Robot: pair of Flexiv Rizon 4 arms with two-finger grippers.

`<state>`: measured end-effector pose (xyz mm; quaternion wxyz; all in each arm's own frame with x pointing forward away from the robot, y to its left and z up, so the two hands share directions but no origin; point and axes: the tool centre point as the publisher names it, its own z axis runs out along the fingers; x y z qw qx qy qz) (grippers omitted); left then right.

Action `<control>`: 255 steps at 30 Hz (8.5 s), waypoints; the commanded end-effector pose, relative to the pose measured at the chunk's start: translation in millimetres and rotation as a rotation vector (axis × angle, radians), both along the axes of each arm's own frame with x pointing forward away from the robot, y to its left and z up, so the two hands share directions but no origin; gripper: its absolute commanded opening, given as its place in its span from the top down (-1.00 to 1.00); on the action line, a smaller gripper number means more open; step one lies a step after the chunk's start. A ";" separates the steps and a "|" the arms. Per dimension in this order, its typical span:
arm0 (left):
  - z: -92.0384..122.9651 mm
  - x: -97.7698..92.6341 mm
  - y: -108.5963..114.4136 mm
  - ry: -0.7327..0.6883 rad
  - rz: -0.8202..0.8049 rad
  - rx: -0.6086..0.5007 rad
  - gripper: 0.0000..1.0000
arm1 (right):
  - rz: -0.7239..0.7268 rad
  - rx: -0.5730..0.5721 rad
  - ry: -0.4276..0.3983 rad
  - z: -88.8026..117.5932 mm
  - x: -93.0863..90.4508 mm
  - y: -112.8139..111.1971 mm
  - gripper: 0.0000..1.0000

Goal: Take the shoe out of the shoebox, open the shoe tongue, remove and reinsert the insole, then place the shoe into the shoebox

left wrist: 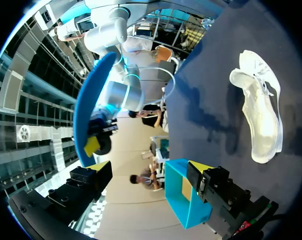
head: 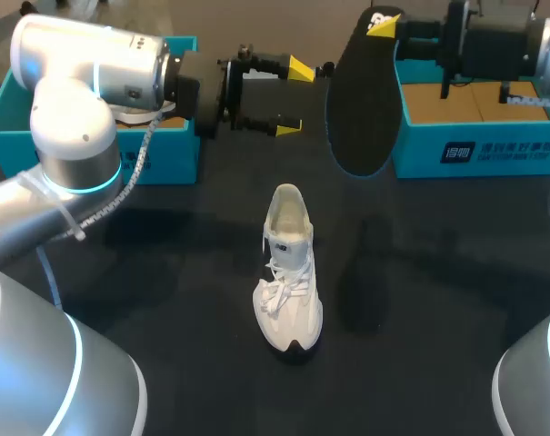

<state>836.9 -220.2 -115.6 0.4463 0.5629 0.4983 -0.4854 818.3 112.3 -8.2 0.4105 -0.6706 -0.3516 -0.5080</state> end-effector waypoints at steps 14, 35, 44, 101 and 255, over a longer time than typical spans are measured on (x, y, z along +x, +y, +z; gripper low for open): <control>21.5 -23.1 8.4 -0.020 0.006 -0.092 -1.00 | -0.027 0.047 0.151 -53.9 45.3 17.9 1.00; 21.7 -29.1 -8.8 -0.019 0.007 -0.135 -0.56 | -0.036 0.084 0.232 -84.1 68.1 37.9 1.00; 18.1 -26.1 -12.4 -0.016 0.007 -0.138 1.00 | -0.031 0.095 0.234 -86.0 68.7 42.0 1.00; 15.9 -44.5 24.7 0.025 0.049 -0.102 1.00 | 0.318 0.053 -0.285 -81.7 -33.0 -45.5 -1.00; -44.0 -13.4 23.4 3.059 -0.014 0.611 1.00 | 0.293 -0.606 -0.167 -45.1 -70.3 12.5 -1.00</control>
